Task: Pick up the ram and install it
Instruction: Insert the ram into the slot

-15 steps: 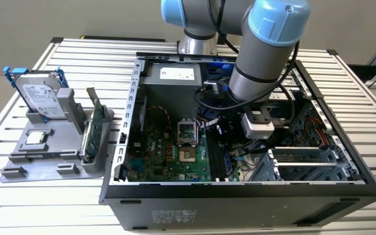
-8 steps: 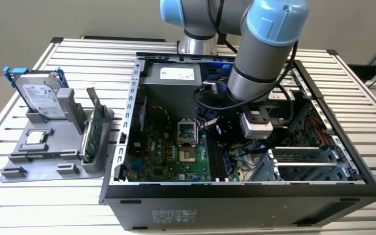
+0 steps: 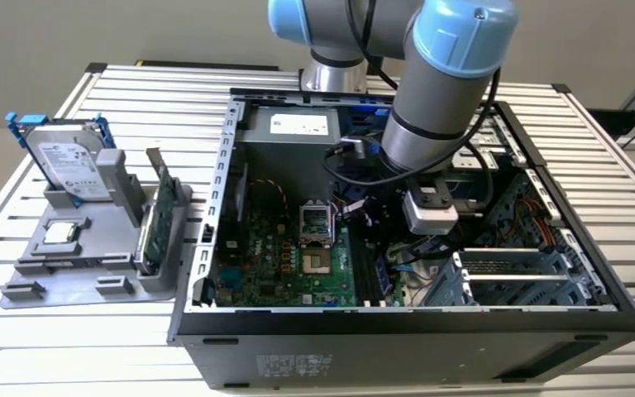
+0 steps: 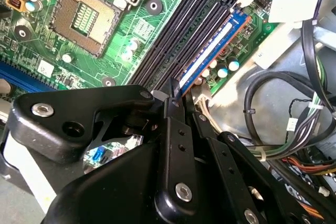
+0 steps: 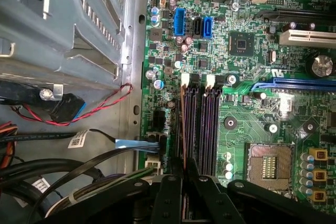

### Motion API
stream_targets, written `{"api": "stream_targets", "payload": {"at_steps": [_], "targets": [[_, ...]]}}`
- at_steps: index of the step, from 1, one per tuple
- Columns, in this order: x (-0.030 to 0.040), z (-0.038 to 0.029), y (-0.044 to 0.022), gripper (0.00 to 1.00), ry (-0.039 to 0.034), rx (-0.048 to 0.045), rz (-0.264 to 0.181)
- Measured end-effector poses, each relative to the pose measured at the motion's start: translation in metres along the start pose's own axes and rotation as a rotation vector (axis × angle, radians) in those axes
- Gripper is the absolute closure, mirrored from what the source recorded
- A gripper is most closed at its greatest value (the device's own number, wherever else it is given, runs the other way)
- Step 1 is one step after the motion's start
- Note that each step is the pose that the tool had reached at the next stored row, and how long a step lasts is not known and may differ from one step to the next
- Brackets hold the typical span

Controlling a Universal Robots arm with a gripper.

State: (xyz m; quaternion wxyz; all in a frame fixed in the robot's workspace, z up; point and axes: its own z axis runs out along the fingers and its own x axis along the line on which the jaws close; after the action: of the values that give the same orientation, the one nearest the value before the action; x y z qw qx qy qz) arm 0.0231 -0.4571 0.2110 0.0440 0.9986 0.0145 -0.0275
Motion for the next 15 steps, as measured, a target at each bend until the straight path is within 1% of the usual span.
{"api": "stream_targets", "payload": {"at_steps": [2,5,8,15], "targets": [[0.0010,0.0000,0.0000,1.00,-0.0001,0.0000,0.000],[0.0043,-0.0003,-0.0001,1.00,-0.0001,-0.0002,0.000],[0.0045,-0.0004,-0.0001,1.00,-0.0001,-0.0003,0.000],[0.0043,-0.0034,0.0002,1.00,-0.0001,-0.0020,0.001]]}}
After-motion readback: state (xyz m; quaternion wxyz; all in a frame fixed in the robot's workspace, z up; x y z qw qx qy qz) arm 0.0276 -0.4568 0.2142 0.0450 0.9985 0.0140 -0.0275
